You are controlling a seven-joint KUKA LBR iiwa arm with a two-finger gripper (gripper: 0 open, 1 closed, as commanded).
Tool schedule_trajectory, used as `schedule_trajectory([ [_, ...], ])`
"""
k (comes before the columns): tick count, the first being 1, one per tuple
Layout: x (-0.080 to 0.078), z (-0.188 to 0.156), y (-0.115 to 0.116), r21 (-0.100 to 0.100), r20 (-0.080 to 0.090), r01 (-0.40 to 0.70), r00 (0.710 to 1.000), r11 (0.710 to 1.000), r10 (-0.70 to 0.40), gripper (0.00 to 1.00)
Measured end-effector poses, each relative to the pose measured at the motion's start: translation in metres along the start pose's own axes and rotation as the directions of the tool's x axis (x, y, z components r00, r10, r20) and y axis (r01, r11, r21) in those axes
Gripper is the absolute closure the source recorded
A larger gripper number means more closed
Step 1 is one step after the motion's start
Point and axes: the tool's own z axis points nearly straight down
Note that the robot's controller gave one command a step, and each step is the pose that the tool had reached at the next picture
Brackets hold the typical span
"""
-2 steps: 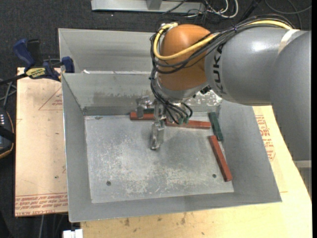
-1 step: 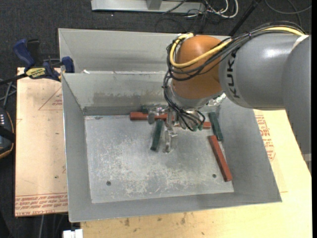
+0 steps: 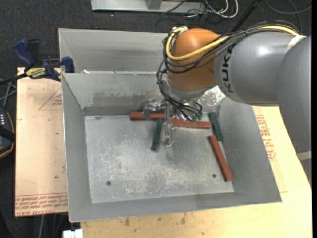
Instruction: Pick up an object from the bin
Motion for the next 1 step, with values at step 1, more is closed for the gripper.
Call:
schedule_trajectory([
  [1, 0.0223, 0.0357, 0.0154, 0.000, 0.002, 0.126, 0.992, 0.992, -0.126, 0.00],
])
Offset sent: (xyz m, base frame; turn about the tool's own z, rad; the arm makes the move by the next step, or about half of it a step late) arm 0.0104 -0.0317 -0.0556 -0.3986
